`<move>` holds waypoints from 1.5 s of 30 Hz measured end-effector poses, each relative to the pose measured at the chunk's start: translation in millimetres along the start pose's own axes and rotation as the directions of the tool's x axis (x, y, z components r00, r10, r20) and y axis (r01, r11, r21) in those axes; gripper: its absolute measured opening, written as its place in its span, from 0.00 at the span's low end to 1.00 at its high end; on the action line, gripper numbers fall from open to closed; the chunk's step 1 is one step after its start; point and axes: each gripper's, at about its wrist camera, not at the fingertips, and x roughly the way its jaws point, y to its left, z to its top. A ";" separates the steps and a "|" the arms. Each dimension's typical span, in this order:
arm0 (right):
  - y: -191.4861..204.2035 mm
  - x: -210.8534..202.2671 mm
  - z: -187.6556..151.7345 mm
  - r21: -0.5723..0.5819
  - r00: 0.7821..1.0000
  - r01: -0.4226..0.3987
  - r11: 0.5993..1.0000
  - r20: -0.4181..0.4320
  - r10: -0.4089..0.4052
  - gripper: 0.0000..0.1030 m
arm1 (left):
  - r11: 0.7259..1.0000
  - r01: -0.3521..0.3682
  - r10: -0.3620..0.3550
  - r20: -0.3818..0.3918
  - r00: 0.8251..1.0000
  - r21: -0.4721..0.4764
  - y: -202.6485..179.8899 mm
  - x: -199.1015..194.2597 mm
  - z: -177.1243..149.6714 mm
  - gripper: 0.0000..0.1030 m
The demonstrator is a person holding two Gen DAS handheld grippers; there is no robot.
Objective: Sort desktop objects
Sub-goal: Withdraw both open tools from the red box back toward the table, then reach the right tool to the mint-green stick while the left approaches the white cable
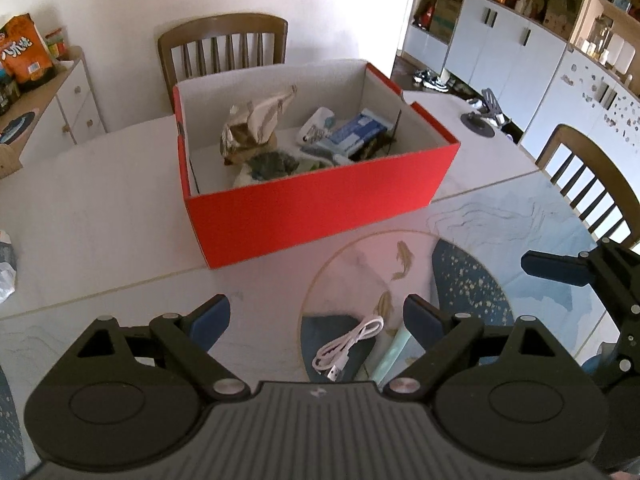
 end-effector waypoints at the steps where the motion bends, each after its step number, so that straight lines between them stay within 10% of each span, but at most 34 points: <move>1: 0.6 1.3 -1.7 0.004 1.000 -0.006 1.000 -0.002 0.006 0.97 | 1.000 0.005 -0.005 -0.007 1.000 0.000 0.4 2.3 -1.6 0.91; 45: 8.3 93.8 -51.4 -0.092 0.983 -0.130 0.987 -0.143 0.116 0.99 | 0.999 0.019 -0.024 -0.146 0.989 -0.034 20.3 84.3 -26.1 0.91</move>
